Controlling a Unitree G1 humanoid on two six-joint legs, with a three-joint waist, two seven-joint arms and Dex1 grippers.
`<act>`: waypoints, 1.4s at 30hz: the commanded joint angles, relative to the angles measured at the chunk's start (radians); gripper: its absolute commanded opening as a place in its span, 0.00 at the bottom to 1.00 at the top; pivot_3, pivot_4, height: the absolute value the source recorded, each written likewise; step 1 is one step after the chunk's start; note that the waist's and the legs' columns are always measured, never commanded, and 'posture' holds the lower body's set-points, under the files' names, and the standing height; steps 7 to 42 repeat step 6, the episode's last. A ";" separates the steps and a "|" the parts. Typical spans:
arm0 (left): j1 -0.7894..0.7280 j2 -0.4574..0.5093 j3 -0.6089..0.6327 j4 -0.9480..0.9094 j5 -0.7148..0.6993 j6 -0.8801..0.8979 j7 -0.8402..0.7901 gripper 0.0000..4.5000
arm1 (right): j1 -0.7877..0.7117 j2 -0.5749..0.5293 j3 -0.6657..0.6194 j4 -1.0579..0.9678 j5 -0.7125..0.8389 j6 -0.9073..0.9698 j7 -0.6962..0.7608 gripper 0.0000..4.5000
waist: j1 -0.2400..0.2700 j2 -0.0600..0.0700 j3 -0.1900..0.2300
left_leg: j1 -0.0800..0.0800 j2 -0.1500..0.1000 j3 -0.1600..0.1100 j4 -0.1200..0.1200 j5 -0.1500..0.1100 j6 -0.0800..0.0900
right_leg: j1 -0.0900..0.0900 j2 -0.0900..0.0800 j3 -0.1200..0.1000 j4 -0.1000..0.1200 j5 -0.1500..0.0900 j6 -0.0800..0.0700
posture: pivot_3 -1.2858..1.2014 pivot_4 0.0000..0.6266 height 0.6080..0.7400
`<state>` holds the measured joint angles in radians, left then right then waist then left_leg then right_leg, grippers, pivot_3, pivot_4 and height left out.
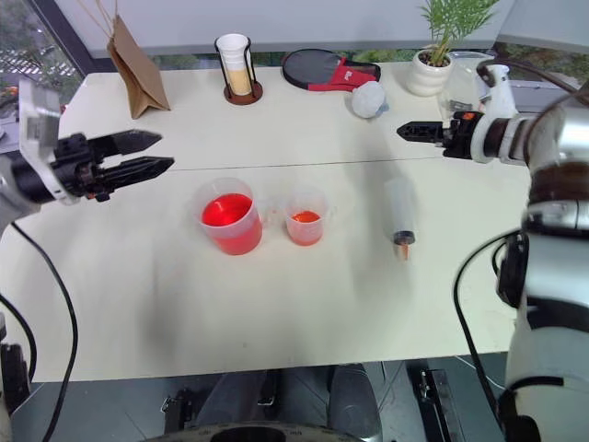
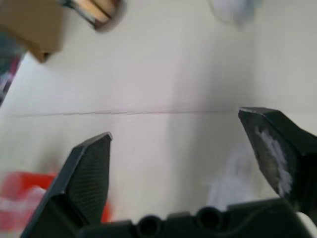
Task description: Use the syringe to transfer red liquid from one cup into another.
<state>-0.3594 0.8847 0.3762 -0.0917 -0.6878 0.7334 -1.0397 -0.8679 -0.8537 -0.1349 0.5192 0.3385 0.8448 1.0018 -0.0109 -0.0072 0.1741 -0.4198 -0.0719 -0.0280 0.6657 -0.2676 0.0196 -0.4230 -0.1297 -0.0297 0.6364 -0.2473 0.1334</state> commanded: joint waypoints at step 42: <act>0.221 -0.007 0.148 0.012 -0.018 0.003 0.023 0.64 | 0.236 -0.082 -0.159 -0.059 0.029 -0.189 0.004 0.99 | -0.003 0.003 0.001 | 0.000 0.000 0.003 0.002 0.001 -0.001 | -0.001 -0.003 0.001 0.000 0.000 0.000 | 0.52 0.24 1.00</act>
